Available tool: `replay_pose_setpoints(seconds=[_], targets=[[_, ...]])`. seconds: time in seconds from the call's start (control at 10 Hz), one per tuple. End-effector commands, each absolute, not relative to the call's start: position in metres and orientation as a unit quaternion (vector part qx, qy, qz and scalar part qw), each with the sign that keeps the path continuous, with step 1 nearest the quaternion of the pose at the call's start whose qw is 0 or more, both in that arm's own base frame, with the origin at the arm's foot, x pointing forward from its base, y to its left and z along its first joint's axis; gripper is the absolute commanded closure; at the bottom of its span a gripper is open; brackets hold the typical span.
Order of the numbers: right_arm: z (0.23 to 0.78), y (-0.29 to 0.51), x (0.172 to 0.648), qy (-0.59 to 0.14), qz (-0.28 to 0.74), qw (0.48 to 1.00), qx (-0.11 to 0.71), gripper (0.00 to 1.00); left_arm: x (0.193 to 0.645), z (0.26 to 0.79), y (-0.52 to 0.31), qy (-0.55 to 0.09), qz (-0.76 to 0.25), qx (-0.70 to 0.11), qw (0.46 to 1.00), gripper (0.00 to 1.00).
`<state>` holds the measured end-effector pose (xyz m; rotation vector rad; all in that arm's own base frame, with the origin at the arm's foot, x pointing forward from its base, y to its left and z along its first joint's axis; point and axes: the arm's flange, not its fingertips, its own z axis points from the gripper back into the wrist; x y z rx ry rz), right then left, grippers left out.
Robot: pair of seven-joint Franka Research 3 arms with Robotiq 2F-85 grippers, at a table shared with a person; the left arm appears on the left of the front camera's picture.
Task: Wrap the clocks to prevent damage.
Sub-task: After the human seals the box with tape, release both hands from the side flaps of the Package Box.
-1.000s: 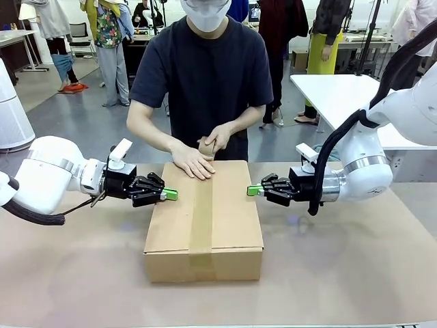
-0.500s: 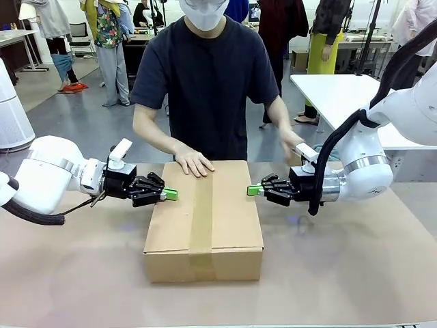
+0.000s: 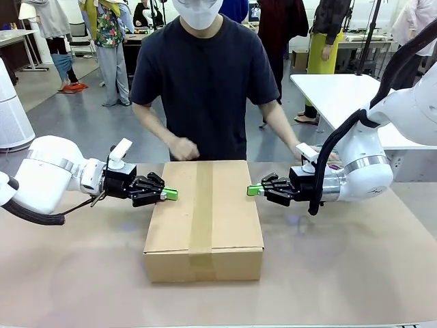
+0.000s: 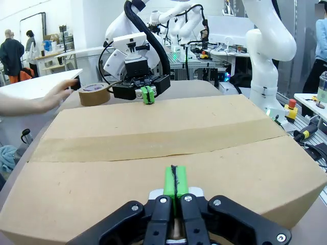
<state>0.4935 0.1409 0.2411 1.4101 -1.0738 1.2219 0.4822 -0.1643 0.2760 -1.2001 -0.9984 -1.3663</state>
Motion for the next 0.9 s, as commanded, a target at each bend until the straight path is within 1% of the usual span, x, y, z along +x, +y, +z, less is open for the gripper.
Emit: replay_pose_setpoints(seconds=[0.0,0.2,0.3,0.4,0.5,0.6,0.8], targets=[[0.239,0.141,0.493,-0.441,0.495,0.48,0.575,0.99,0.482,0.274,-0.166,-0.411,-0.565,-0.492,0.519,1.0],[0.241,0.141,0.493,-0.439,0.5,0.475,0.577,0.99,0.482,0.274,-0.166,-0.411,-0.565,-0.492,0.519,1.0],[0.253,0.141,0.488,-0.382,0.51,0.523,0.566,0.99,0.482,0.276,-0.164,-0.414,-0.567,-0.498,0.509,1.0],[0.284,0.137,0.482,-0.353,0.514,0.575,0.53,0.99,0.474,0.307,-0.16,-0.384,-0.589,-0.476,0.529,1.0],[0.326,0.131,0.479,-0.341,0.506,0.608,0.508,0.99,0.479,0.347,-0.156,-0.351,-0.609,-0.463,0.54,1.0],[0.364,0.127,0.466,-0.302,0.509,0.637,0.493,0.99,0.471,0.377,-0.15,-0.323,-0.615,-0.452,0.56,1.0],[0.437,0.116,0.44,-0.289,0.5,0.704,0.414,0.99,0.466,0.44,-0.13,-0.282,-0.628,-0.4,0.605,1.0]])
